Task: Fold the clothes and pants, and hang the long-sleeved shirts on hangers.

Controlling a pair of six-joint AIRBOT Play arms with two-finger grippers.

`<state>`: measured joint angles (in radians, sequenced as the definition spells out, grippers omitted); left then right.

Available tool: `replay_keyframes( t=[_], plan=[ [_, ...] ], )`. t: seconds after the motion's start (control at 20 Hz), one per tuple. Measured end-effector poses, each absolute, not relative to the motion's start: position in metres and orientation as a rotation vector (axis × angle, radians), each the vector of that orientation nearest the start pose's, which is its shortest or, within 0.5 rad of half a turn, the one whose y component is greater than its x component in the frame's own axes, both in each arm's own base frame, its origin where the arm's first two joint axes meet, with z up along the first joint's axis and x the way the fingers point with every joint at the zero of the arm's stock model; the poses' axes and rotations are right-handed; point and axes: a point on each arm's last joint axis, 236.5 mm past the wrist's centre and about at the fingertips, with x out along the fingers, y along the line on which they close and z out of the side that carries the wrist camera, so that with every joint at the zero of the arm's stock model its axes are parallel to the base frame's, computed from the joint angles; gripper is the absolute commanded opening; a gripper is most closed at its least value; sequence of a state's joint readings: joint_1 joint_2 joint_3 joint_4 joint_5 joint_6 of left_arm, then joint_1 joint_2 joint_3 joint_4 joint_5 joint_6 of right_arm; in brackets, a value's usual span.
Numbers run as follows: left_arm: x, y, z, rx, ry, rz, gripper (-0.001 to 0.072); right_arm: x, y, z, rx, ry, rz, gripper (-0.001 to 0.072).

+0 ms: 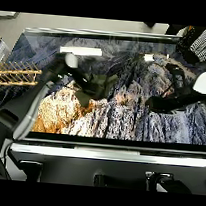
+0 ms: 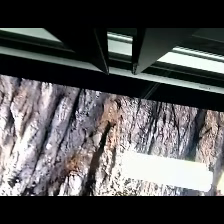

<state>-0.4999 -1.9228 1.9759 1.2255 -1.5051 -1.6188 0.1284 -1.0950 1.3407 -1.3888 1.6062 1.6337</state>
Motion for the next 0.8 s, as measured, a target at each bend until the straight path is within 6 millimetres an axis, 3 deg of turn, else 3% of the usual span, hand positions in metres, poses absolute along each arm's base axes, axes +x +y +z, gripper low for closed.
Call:
replay_keyframes(
  t=[0.15,0.3,0.35,0.4,0.45,0.6,0.7,0.8],
  plan=[
    [0.332,-0.366,-0.017,0.201,1.576,-0.694,0.0014,0.282,0.074,0.125,0.037,1.358,0.225,0.0191],
    [0.301,-0.386,-0.032,0.313,1.589,-0.672,0.0039,0.272,0.070,0.136,-0.002,1.334,0.243,0.0194],
    [0.296,-0.389,-0.034,0.327,1.593,-0.665,0.0169,0.271,0.069,0.138,-0.009,1.325,0.248,0.0212],
    [0.293,-0.388,-0.035,0.339,1.596,-0.653,0.0371,0.272,0.070,0.140,-0.016,1.310,0.254,0.0320],
    [0.293,-0.386,-0.034,0.342,1.601,-0.643,0.0451,0.274,0.070,0.141,-0.016,1.293,0.257,0.0445],
    [0.308,-0.366,-0.017,0.324,1.583,-0.605,0.0453,0.293,0.083,0.144,0.039,1.212,0.276,0.0419],
    [0.326,-0.347,0.008,0.277,1.544,-0.586,0.0452,0.315,0.090,0.146,0.108,1.149,0.267,0.0419],
    [0.344,-0.323,0.037,0.224,1.496,-0.557,0.0453,0.342,0.082,0.145,0.202,1.107,0.219,0.0422]
  ],
)
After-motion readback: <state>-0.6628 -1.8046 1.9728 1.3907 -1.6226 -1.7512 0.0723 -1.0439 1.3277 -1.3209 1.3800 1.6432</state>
